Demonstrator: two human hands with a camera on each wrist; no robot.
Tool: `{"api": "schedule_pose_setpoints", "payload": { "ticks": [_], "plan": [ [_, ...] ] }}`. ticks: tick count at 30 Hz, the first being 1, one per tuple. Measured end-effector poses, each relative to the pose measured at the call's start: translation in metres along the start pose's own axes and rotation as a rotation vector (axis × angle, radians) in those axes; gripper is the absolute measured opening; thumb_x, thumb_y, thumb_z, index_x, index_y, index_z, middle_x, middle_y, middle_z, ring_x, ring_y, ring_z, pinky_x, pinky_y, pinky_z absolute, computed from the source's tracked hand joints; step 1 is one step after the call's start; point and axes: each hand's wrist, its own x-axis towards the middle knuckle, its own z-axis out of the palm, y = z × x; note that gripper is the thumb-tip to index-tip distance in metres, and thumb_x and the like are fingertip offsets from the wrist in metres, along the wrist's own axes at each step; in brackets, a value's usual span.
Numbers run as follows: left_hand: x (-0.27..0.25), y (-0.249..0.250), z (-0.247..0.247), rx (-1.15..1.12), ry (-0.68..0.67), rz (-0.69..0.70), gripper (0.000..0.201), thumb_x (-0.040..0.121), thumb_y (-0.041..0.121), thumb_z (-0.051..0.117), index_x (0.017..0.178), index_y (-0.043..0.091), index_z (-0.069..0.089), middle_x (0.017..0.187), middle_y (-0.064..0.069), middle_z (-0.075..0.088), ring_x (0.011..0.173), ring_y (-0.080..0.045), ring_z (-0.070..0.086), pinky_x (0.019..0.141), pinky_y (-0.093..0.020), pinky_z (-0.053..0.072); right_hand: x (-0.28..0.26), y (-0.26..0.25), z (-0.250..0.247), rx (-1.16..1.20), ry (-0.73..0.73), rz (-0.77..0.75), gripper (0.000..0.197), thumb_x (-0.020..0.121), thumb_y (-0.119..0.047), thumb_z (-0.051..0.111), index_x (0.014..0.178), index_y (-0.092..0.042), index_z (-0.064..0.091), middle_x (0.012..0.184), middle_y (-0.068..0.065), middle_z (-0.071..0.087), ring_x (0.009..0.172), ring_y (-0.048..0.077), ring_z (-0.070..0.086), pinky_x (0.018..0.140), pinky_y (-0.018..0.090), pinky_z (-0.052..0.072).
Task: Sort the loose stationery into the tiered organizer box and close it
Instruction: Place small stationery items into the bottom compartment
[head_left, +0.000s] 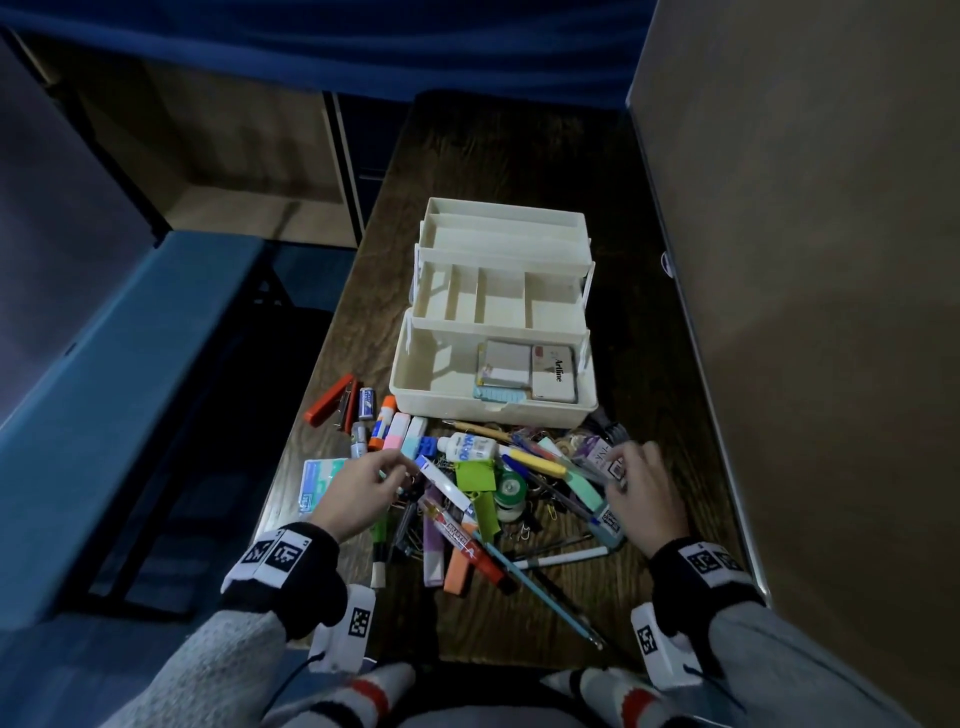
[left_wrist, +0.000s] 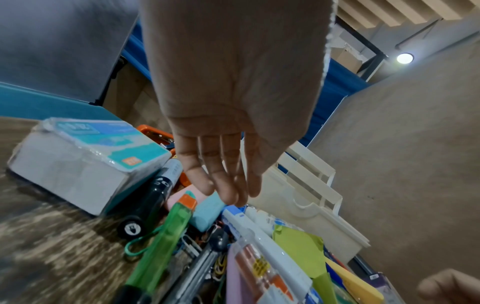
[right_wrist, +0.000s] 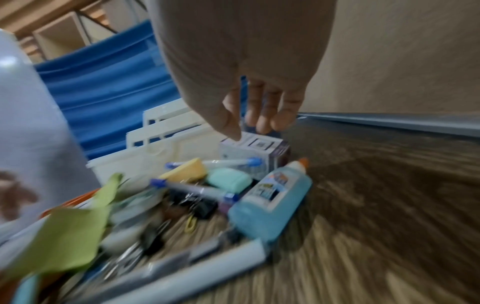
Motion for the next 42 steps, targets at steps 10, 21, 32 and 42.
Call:
{"api": "schedule_pose_setpoints", "payload": {
  "ticks": [10,21,32,42],
  "plan": [
    [0.007,-0.037,-0.033,0.089,0.431,-0.023,0.02,0.091,0.011,0.051,0.096,0.018,0.069,0.097,0.0,0.06,0.092,-0.019,0.057,0.078,-0.031,0.046,0.025,0.01,0.004,-0.125,-0.207,0.098,0.049,0.088,-0.014,0.057,0.133,-0.02,0.039,0.128,0.011,0.043,0.122,0.031,0.039,0.097,0.04,0.037],
    [0.006,-0.06,-0.021,0.364,0.037,-0.399,0.063,0.078,0.033,0.072,0.131,0.022,0.039,0.138,-0.016,0.032,0.125,-0.035,0.042,0.103,-0.043,0.042,0.025,0.006,0.006,-0.081,-0.155,0.12,0.059,0.086,-0.023,0.062,0.138,-0.022,0.035,0.128,0.013,0.04,0.121,0.033,0.039,0.096,0.043,0.038],
    [0.058,0.054,-0.038,0.065,0.181,0.049,0.06,0.087,0.039,0.053,0.141,0.03,0.028,0.12,-0.005,0.039,0.112,-0.021,0.042,0.098,-0.044,0.042,0.021,-0.021,-0.005,0.237,0.063,-0.072,0.043,0.093,-0.011,0.054,0.134,-0.022,0.045,0.126,0.005,0.039,0.108,0.018,0.048,0.087,0.028,0.039],
    [0.153,0.086,0.019,0.423,0.055,-0.252,0.042,0.097,0.031,0.046,0.131,0.008,0.038,0.133,-0.016,0.031,0.128,-0.034,0.028,0.098,-0.04,0.039,0.065,-0.079,0.0,-0.013,-0.146,-0.321,0.027,0.099,-0.019,0.041,0.121,-0.021,0.057,0.116,-0.006,0.05,0.114,0.014,0.043,0.094,0.028,0.034]
  ]
}}
